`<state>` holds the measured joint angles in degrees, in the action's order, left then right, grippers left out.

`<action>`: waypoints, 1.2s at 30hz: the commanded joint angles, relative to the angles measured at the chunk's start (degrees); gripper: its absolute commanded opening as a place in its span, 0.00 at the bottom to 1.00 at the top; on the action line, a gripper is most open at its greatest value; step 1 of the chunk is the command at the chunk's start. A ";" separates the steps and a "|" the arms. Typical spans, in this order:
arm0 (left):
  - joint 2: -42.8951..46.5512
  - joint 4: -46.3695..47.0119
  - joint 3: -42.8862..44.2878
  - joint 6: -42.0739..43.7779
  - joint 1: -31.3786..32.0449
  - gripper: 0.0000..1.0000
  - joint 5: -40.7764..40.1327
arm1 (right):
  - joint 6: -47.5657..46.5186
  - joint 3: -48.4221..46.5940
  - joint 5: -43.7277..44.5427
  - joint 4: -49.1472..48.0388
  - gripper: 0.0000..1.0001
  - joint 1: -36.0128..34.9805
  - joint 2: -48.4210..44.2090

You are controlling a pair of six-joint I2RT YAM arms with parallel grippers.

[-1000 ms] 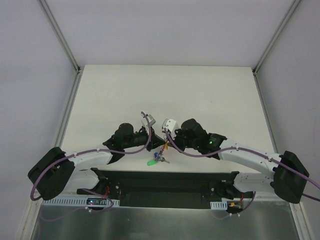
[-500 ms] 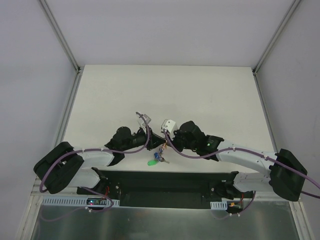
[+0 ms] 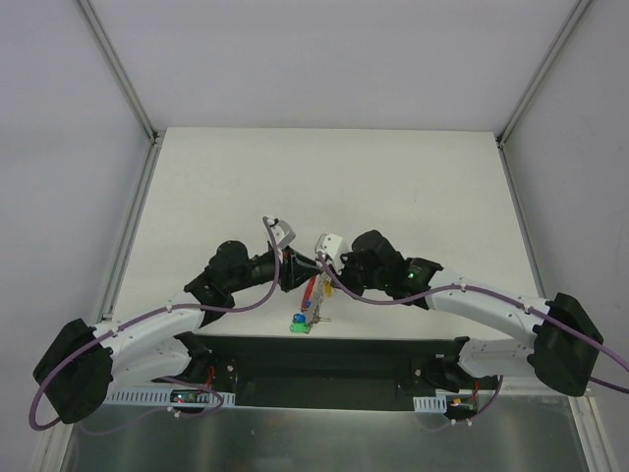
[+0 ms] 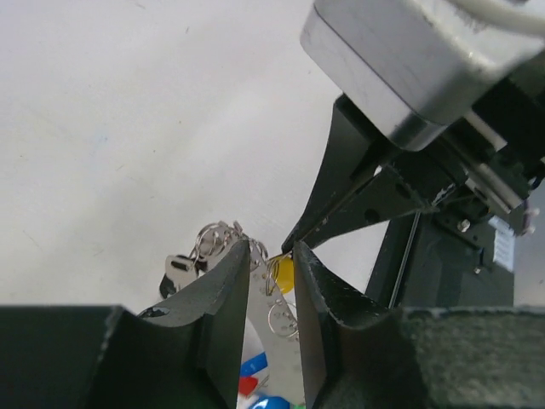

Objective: Put the keys on the keyring

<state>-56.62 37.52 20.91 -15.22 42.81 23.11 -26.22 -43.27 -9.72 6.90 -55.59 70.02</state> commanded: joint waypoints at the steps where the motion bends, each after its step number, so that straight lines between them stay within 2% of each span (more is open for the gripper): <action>1: -0.59 -14.30 6.15 10.81 0.35 0.26 6.23 | -2.17 -3.93 -3.02 1.89 0.01 0.75 0.73; 5: -4.02 -18.26 8.80 14.70 0.43 0.23 11.42 | -2.96 -5.16 -4.96 3.21 0.01 1.19 1.87; 10: -8.06 -17.83 10.82 20.92 0.35 0.21 16.07 | -3.05 -5.60 -5.84 3.74 0.01 1.19 2.23; 23: -16.24 -16.25 13.37 20.76 -1.67 0.22 22.94 | -3.40 -4.99 -6.46 3.48 0.02 1.28 1.52; 26: -16.07 -14.59 12.58 19.54 -1.85 0.22 22.94 | -3.31 -4.73 -6.37 3.13 0.01 1.19 1.26; 31: -14.31 -1.42 6.35 10.75 -5.97 0.22 24.79 | -2.61 -3.58 -6.10 1.81 0.01 1.63 -0.14; 36: -14.31 3.33 3.54 6.01 -7.21 0.23 26.36 | -2.52 -3.40 -6.19 1.63 0.01 1.72 -0.85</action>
<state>-71.99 31.20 26.85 -2.94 36.60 45.54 -28.58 -46.06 -14.46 11.68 -53.98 71.53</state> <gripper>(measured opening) 0.224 0.017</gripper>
